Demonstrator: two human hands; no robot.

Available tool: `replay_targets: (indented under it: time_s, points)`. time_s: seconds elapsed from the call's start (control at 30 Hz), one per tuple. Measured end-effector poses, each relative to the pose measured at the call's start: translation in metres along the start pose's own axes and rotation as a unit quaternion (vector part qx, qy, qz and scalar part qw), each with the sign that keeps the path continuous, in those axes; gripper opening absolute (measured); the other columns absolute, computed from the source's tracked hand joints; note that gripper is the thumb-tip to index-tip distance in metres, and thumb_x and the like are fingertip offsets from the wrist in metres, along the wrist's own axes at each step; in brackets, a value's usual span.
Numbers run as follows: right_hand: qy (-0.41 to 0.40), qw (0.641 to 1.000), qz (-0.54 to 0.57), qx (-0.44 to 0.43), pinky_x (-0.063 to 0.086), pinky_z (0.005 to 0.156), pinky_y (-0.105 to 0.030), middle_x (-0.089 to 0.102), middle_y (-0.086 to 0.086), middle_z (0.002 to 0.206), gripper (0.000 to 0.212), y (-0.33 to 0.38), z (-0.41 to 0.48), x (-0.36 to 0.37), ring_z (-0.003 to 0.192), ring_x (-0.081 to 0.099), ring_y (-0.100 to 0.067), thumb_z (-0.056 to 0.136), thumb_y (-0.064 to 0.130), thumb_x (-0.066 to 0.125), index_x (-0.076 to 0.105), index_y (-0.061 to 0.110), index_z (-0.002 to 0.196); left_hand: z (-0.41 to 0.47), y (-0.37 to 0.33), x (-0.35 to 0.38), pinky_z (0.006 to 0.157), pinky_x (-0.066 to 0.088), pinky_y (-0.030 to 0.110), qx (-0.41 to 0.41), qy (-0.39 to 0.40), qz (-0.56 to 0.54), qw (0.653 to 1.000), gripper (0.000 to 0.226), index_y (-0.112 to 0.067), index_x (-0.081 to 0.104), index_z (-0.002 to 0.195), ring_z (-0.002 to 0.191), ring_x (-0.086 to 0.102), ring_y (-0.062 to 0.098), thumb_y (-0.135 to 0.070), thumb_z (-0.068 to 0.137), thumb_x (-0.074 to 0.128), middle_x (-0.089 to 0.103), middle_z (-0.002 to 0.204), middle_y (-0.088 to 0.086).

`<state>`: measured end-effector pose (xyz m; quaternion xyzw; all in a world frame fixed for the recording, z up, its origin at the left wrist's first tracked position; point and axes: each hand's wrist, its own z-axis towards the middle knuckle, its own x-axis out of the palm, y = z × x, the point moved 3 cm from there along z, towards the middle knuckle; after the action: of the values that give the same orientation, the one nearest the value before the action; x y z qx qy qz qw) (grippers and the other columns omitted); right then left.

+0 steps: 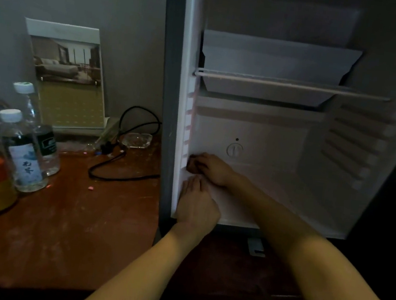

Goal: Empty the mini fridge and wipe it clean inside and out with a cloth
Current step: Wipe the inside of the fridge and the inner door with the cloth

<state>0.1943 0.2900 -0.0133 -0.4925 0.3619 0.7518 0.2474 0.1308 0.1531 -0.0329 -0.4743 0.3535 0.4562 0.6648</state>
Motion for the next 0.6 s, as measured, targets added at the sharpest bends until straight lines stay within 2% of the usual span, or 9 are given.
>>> replay_targets:
  time_s: [0.17, 0.3, 0.33, 0.4, 0.5, 0.6]
  points:
    - [0.013, 0.999, 0.046, 0.016, 0.035, 0.103, -0.03, 0.06, -0.021, 0.127, 0.026, -0.024, -0.021, -0.016, 0.117, 0.055, -0.034, 0.094, -0.003, 0.047, 0.068, -0.003, 0.11, 0.0, 0.002, 0.003, 0.121, 0.001, 0.031, -0.004, 0.016, -0.004, 1.0, 0.064, 0.002, 0.015, 0.151, 0.147, 0.012, 0.027, -0.018, 0.095, 0.038, 0.015, 0.159, 0.018]
    - [-0.013, 0.995, 0.063, 0.072, 0.028, 0.095, -0.006, 0.057, -0.016, 0.133, 0.027, -0.055, -0.053, -0.037, 0.123, 0.052, -0.024, 0.096, -0.003, 0.047, 0.066, -0.004, 0.115, 0.001, 0.003, 0.004, 0.121, 0.001, 0.031, -0.008, 0.014, -0.005, 1.0, 0.063, 0.002, 0.016, 0.151, 0.147, 0.012, 0.027, -0.018, 0.095, 0.038, 0.015, 0.159, 0.017]
    - [-0.03, 0.993, 0.071, 0.085, 0.028, 0.093, -0.004, 0.058, -0.016, 0.131, 0.026, -0.067, -0.062, -0.042, 0.121, 0.053, -0.023, 0.095, -0.004, 0.048, 0.065, -0.005, 0.116, 0.001, 0.003, 0.004, 0.121, 0.001, 0.031, -0.008, 0.014, -0.004, 1.0, 0.062, 0.001, 0.016, 0.151, 0.147, 0.012, 0.027, -0.018, 0.096, 0.037, 0.014, 0.159, 0.017]
    - [-0.06, 0.986, 0.085, 0.128, 0.031, 0.096, -0.009, 0.06, -0.017, 0.128, 0.025, -0.093, -0.082, -0.053, 0.119, 0.055, -0.026, 0.095, -0.001, 0.051, 0.065, -0.005, 0.116, 0.001, 0.003, 0.006, 0.121, 0.001, 0.031, -0.009, 0.016, -0.008, 1.0, 0.062, 0.001, 0.016, 0.151, 0.148, 0.011, 0.027, -0.017, 0.096, 0.037, 0.014, 0.159, 0.017]
    - [-0.102, 0.967, 0.098, 0.211, 0.039, 0.106, -0.028, 0.063, -0.005, 0.123, 0.027, -0.132, -0.114, -0.065, 0.116, 0.057, -0.022, 0.094, 0.016, 0.061, 0.068, 0.007, 0.119, 0.001, 0.004, 0.007, 0.121, 0.001, 0.032, -0.014, 0.016, -0.009, 1.0, 0.061, 0.001, 0.017, 0.151, 0.147, 0.011, 0.027, -0.019, 0.097, 0.036, 0.014, 0.159, 0.016]
    - [-0.133, 0.95, 0.072, 0.272, 0.042, 0.102, -0.03, 0.062, -0.007, 0.127, 0.031, -0.154, -0.129, -0.066, 0.118, 0.057, -0.026, 0.094, 0.023, 0.062, 0.067, 0.011, 0.121, 0.002, 0.004, 0.008, 0.121, 0.003, 0.033, -0.013, 0.019, -0.001, 1.0, 0.06, 0.001, 0.018, 0.151, 0.147, 0.013, 0.028, -0.02, 0.097, 0.036, 0.016, 0.159, 0.016]
